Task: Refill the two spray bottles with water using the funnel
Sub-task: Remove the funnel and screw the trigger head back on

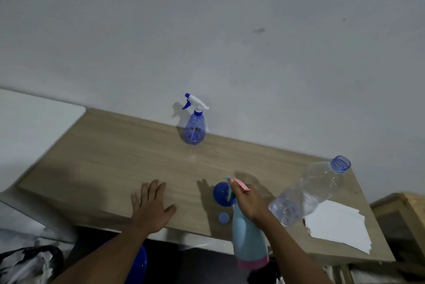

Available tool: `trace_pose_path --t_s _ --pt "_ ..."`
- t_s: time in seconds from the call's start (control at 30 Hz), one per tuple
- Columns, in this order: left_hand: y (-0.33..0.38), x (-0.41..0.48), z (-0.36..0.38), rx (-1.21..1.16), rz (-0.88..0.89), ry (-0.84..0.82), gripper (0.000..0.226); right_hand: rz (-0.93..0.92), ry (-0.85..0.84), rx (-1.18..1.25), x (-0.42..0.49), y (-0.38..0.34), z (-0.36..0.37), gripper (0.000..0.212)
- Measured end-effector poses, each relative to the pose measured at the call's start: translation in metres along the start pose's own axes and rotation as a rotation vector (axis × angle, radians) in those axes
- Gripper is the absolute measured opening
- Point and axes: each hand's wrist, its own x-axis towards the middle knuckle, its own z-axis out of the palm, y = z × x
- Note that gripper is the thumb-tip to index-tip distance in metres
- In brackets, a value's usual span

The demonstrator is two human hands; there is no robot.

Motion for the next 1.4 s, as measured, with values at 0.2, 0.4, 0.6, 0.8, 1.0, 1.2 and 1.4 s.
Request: trace_pose_path --t_s 0.2,0.4,0.6,0.8,1.0,1.2,1.4 --pt "0.006 0.002 0.001 0.031 -0.018 0.009 0.090 0.078 0.034 -0.023 0.005 0.011 0.004 0.063" --pt "0.006 0.001 -0.002 0.028 -0.027 -0.011 0.089 0.116 0.225 -0.029 0.010 0.018 0.002 0.050" --pt "0.008 0.003 0.003 0.028 -0.001 0.133 0.083 0.078 0.390 0.196 0.011 -0.004 -0.015 0.034" --pt "0.009 0.019 0.007 0.098 0.030 0.195 0.075 -0.224 0.435 0.232 0.040 -0.055 -0.052 0.030" --pt "0.011 0.020 0.007 0.094 0.028 0.237 0.072 -0.288 0.483 0.072 0.113 -0.077 -0.053 0.022" --pt "0.011 0.024 0.006 0.071 0.015 0.222 0.073 -0.305 0.400 -0.037 0.181 -0.086 -0.035 0.022" --pt "0.013 0.023 0.002 0.066 0.014 0.241 0.075 -0.287 0.293 -0.159 0.221 -0.095 -0.025 0.020"
